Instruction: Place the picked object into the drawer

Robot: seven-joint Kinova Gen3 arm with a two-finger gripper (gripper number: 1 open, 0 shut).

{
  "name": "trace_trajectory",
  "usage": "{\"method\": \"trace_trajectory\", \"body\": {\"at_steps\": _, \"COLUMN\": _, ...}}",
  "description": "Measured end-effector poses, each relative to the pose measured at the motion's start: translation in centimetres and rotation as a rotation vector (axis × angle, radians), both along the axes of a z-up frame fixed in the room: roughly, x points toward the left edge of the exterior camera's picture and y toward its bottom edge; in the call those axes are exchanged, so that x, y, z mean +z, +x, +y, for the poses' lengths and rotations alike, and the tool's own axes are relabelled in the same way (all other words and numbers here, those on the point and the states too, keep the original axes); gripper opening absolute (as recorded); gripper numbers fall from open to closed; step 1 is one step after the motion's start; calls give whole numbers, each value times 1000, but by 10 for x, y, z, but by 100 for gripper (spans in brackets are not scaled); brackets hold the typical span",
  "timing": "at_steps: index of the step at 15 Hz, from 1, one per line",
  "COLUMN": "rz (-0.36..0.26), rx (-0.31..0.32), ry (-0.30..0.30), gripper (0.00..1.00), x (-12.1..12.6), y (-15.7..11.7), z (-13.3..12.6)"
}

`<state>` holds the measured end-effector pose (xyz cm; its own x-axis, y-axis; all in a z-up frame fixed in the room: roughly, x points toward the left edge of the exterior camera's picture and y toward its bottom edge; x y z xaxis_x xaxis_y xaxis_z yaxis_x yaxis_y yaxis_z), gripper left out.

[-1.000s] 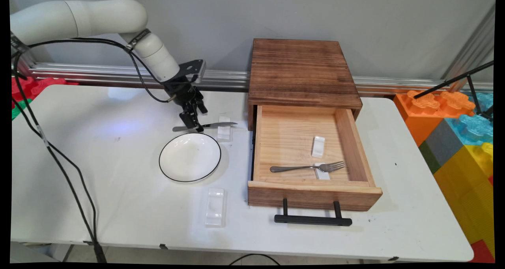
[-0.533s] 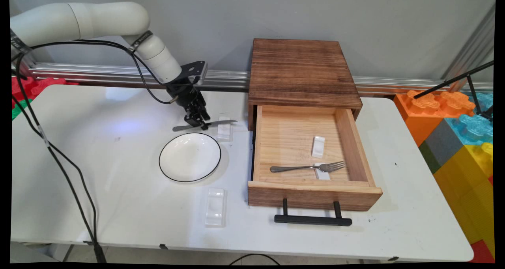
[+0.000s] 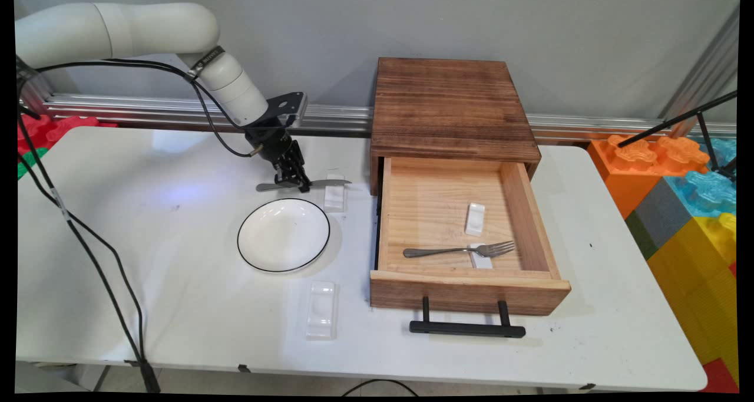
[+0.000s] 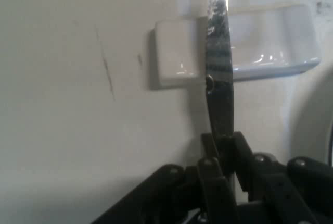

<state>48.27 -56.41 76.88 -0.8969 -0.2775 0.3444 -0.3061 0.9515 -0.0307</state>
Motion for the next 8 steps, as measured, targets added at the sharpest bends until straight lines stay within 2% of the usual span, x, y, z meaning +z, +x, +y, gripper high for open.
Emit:
{"method": "trace_trajectory", "body": {"at_steps": 3, "rz": 4, "rx": 3, "ry": -9, "gripper": 0, "x": 8, "y": 0, "z": 5}}
{"method": "trace_trajectory", "body": {"at_steps": 8, "rz": 8, "rx": 19, "ry": -38, "gripper": 0, "x": 41, "y": 0, "z": 14}}
